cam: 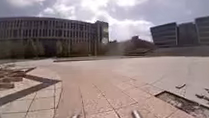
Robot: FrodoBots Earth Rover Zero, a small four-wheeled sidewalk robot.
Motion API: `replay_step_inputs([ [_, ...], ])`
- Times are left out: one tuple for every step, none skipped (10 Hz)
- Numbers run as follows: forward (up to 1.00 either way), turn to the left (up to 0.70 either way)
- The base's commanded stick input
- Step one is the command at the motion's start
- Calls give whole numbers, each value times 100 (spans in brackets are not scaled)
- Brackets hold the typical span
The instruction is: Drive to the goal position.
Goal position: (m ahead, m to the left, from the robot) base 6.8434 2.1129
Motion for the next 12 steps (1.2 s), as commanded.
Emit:
replay_step_inputs([
  [70, 0],
  [70, 0],
  [70, 0],
  [70, 0],
  [70, 0],
  [70, 0],
  [70, 0],
  [70, 0],
  [70, 0],
  [70, 0],
  [70, 0],
  [70, 0],
])
